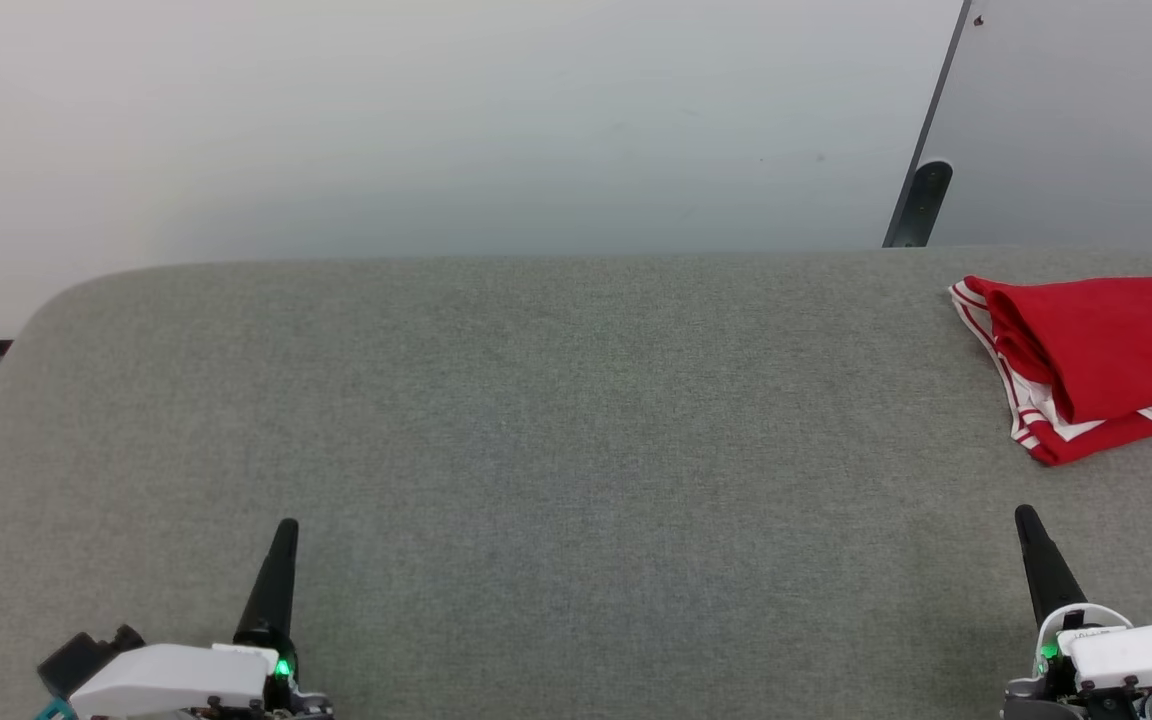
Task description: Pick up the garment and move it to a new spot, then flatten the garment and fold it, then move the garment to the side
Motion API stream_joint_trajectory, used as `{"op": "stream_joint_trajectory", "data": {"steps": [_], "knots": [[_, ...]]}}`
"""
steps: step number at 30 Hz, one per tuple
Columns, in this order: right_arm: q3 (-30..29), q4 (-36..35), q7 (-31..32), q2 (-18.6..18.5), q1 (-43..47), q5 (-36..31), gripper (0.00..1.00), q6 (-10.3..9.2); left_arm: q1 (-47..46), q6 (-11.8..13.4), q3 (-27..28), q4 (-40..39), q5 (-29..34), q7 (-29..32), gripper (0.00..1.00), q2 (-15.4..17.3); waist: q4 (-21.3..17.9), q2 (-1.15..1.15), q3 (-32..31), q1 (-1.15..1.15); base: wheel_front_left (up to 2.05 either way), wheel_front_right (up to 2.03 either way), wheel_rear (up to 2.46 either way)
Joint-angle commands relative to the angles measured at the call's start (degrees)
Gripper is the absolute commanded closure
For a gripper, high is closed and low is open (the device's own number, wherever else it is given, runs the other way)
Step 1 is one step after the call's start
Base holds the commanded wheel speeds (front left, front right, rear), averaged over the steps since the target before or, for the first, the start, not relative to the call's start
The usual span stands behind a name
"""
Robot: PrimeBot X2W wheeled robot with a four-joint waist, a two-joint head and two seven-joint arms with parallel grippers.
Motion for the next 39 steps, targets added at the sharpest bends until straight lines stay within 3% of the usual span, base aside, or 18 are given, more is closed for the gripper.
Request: {"op": "stream_joint_trajectory", "data": {"steps": [1, 29, 39], "knots": [[-0.4, -0.4, 0.3, 0.0, -1.0, 1.1, 1.0, -0.02, -1.1, -0.1, 0.3, -0.2, -1.2, 0.4, 1.0, -0.1, 0.0, 0.0, 0.0, -0.01, 0.0, 0.0, 0.0], [-1.0, -0.3, 3.4, 0.9, -2.0, 13.8, 1.0, -0.02, -2.6, -0.2, 1.2, 0.9, -11.3, 3.5, 1.0, -1.7, -0.7, 0.0, 0.0, -0.01, 0.0, 0.0, 0.0], [-1.1, -0.3, 3.9, 1.0, -1.7, 15.4, 1.0, -0.02, -2.9, -0.2, 1.3, 1.1, -12.6, 4.0, 1.0, -1.9, -0.8, 0.0, 0.1, -0.01, 0.0, 0.0, 0.0]]}}
